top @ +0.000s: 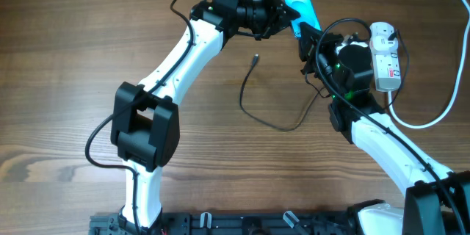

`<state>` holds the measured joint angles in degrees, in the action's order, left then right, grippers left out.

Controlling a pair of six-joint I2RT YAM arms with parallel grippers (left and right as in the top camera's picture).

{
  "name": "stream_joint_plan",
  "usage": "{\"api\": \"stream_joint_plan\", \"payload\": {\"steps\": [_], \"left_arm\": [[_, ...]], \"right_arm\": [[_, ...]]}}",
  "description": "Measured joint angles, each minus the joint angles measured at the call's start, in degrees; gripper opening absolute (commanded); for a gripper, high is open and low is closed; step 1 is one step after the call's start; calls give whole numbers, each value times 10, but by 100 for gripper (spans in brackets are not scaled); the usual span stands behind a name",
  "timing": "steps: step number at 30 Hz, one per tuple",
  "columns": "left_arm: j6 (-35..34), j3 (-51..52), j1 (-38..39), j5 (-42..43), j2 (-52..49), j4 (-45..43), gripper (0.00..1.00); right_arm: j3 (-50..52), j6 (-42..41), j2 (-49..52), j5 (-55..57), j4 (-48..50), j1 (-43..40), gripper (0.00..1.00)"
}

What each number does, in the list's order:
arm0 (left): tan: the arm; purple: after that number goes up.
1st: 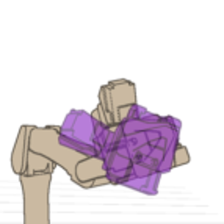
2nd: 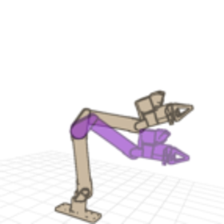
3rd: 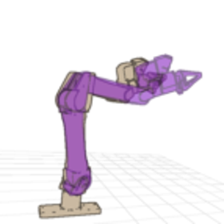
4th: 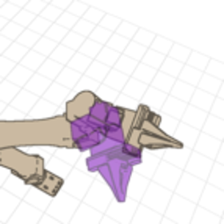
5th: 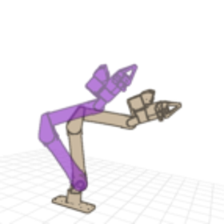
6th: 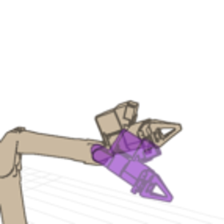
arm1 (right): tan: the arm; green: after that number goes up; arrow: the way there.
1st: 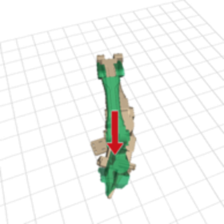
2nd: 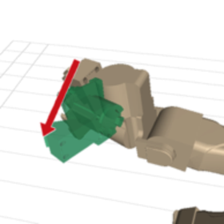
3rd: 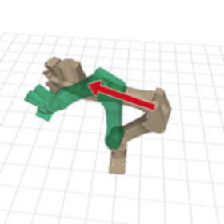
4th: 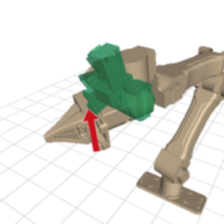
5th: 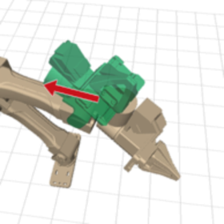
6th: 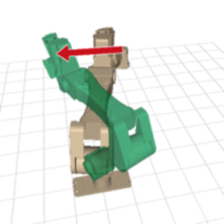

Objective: Plug charger to phone and switch on socket

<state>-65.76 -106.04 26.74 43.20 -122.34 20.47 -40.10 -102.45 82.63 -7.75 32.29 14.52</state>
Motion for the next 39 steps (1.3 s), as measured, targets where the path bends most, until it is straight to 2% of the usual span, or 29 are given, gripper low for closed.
{"api": "stream_joint_plan", "payload": {"steps": [9, 13, 18, 25, 36, 39], "left_arm": [[-1, 0, -2, -15, 0, -10, 14], [6, 0, -16, 23, 0, -10, 4], [5, 0, -32, 81, 0, -16, 4], [10, 0, -40, 115, 0, -16, 4], [55, 0, -51, 141, 0, 18, 4], [66, 0, -51, 144, 0, 19, 4]], "right_arm": [[0, 17, 0, -39, 8, -1, 4], [-1, 36, 0, -63, 13, -1, 4], [-5, 26, -1, -85, 21, -1, 4], [-5, 33, -7, -101, 20, -1, 5], [-7, 86, -8, -111, -3, 6, 21], [-7, 112, -8, -111, -8, 5, 21]]}}
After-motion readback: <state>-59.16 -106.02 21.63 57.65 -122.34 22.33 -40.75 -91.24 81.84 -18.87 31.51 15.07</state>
